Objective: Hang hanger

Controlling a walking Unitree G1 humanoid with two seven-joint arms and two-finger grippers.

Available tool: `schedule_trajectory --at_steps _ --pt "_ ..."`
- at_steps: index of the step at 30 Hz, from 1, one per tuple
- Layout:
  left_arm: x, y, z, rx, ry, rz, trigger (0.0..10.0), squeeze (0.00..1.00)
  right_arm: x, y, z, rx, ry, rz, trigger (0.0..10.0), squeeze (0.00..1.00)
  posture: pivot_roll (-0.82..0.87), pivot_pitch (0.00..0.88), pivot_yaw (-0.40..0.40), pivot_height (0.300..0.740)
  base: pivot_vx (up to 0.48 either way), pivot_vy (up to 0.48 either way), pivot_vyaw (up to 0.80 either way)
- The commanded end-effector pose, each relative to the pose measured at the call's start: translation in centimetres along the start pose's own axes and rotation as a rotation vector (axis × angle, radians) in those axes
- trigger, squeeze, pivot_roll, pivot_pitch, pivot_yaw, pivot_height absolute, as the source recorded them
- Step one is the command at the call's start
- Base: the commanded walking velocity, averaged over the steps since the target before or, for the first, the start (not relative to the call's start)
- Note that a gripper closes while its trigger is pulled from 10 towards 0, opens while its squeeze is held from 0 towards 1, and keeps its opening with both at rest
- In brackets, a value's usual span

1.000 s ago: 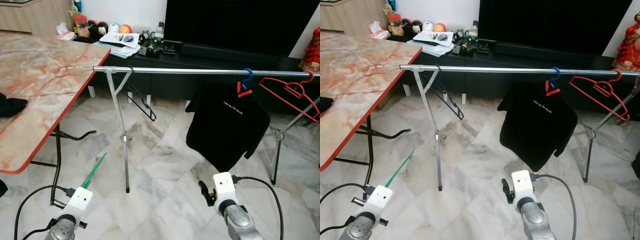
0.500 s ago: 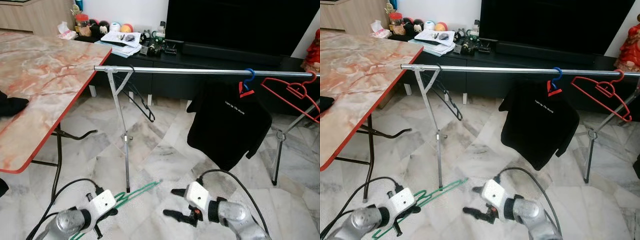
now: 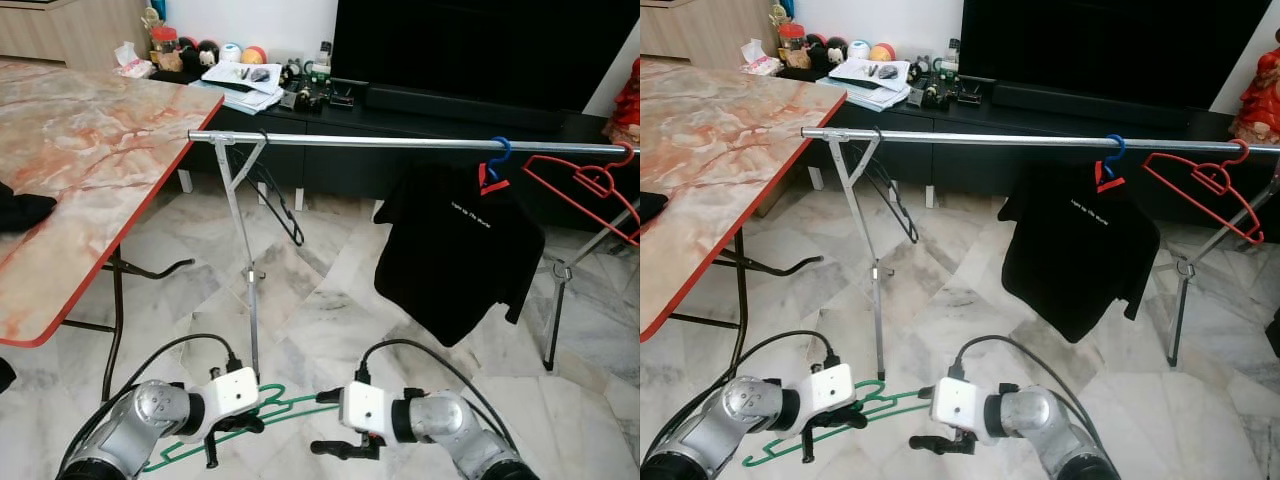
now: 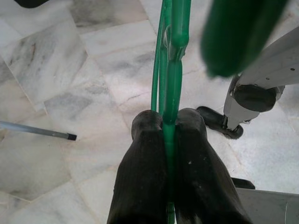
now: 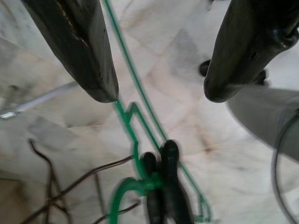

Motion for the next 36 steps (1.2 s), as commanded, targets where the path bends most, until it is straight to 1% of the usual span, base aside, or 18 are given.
schedule_trajectory --at_steps 1,2,4,5,9,12,13,14,18,22,26,29,32,36 --pt "-0.1 -0.5 0.0 -0.028 0.024 -0.021 10.0 0.00 0.1 -0.5 0.0 -0.035 -0.005 0.008 10.0 0.00 0.12 0.081 -0.106 0.740 0.000 0.000 0.00" --pt "0.0 -0.6 0.0 -0.034 0.028 -0.029 10.0 0.00 0.2 -0.7 0.0 -0.049 -0.010 0.010 10.0 0.00 0.12 0.082 -0.107 0.740 0.000 0.000 0.00" --pt "0.4 -0.9 0.0 -0.054 0.030 -0.049 10.0 0.00 0.3 -1.0 0.0 -0.084 -0.014 0.049 10.0 0.00 0.12 0.084 -0.109 0.740 0.000 0.000 0.00" --pt "0.4 -0.9 0.0 -0.054 0.030 -0.049 10.0 0.00 0.3 -1.0 0.0 -0.084 -0.014 0.049 10.0 0.00 0.12 0.084 -0.109 0.740 0.000 0.000 0.00" --pt "0.6 -1.2 -0.1 -0.068 0.049 -0.064 10.0 0.00 0.5 -1.7 0.1 -0.138 -0.016 0.096 10.0 0.00 0.12 0.085 -0.111 0.740 0.000 0.000 0.00" --pt "0.6 -1.3 -0.1 -0.067 0.050 -0.065 10.0 0.00 0.5 -1.8 0.1 -0.143 -0.019 0.085 10.0 0.00 0.12 0.088 -0.112 0.740 0.000 0.000 0.00" --pt "0.7 -1.3 -0.1 -0.062 0.049 -0.069 10.0 0.00 0.5 -1.7 0.1 -0.131 -0.020 0.065 10.0 0.00 0.13 0.090 -0.113 0.740 0.000 0.000 0.00" --pt "0.8 -1.2 -0.1 -0.051 0.051 -0.078 10.0 0.00 0.4 -1.4 -0.1 -0.107 -0.025 0.033 10.0 0.00 0.13 0.091 -0.111 0.740 0.000 0.000 0.00" --pt "1.1 -0.9 0.1 -0.035 0.056 -0.107 10.0 0.00 0.3 -0.4 -0.5 -0.022 -0.032 -0.019 10.0 0.00 0.13 0.094 -0.110 0.740 0.000 0.000 0.00" --pt "1.4 -0.4 0.1 -0.015 0.063 -0.133 10.0 0.00 0.0 0.3 -0.8 0.019 -0.011 -0.012 10.0 0.00 0.14 0.097 -0.109 0.740 0.000 0.000 0.00" --pt "1.8 -0.2 0.1 -0.008 0.057 -0.143 10.0 0.00 -0.5 0.6 -0.9 0.026 0.018 0.003 10.0 0.00 0.14 0.096 -0.109 0.740 0.000 0.000 0.00" --pt "2.0 -0.1 0.3 -0.002 0.053 -0.160 10.0 0.00 -0.8 0.6 -0.9 0.019 0.040 0.007 10.0 0.00 0.14 0.096 -0.112 0.740 0.000 0.000 0.00" --pt "2.4 0.0 0.4 -0.004 0.052 -0.181 10.0 0.00 -1.0 0.0 -1.0 -0.039 0.069 0.046 10.0 0.00 0.14 0.095 -0.113 0.740 0.000 0.000 0.00" --pt "2.5 0.0 0.5 -0.008 0.054 -0.187 10.0 0.00 -0.9 -0.3 -1.0 -0.065 0.065 0.058 10.0 0.00 0.15 0.096 -0.113 0.740 0.000 0.000 0.00"
Point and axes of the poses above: a point about 5 cm out from each wrist's last joint towards the gripper, its own z axis pointing back from the gripper into the wrist, its own x axis along the axis of the wrist's last joint, y = z × x, the point moved 4 cm from there along -z, pointing out of the wrist towards the gripper, and after that the axes turned 3 degrees about -z, right-handed, at the moved point
